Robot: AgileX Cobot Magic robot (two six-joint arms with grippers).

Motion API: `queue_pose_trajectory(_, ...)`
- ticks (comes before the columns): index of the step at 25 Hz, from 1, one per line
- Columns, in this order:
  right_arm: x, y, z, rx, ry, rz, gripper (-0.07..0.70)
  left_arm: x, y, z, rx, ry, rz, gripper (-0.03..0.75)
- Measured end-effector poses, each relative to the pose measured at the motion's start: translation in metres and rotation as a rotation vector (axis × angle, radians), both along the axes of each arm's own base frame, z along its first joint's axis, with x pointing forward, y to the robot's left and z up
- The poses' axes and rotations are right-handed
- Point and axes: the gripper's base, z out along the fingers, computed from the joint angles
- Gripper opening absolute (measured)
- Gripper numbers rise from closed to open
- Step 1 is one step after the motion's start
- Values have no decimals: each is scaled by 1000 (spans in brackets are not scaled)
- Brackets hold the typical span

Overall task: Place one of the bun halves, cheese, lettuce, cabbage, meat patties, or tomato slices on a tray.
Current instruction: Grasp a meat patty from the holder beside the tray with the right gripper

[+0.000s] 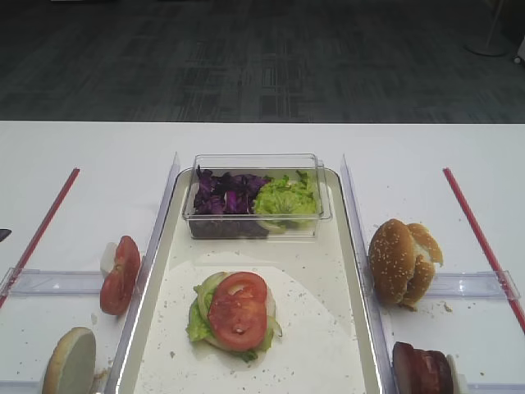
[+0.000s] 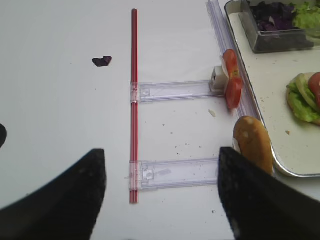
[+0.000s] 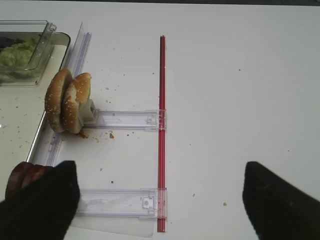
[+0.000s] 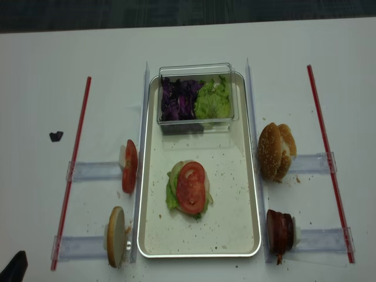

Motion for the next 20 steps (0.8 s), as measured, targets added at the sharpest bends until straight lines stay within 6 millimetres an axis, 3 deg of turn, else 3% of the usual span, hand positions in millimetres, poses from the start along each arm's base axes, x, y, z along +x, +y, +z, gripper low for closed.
queue_pose_trajectory(20,0,0,0,21,1,-13,675,0,0,0,0,0,0,440)
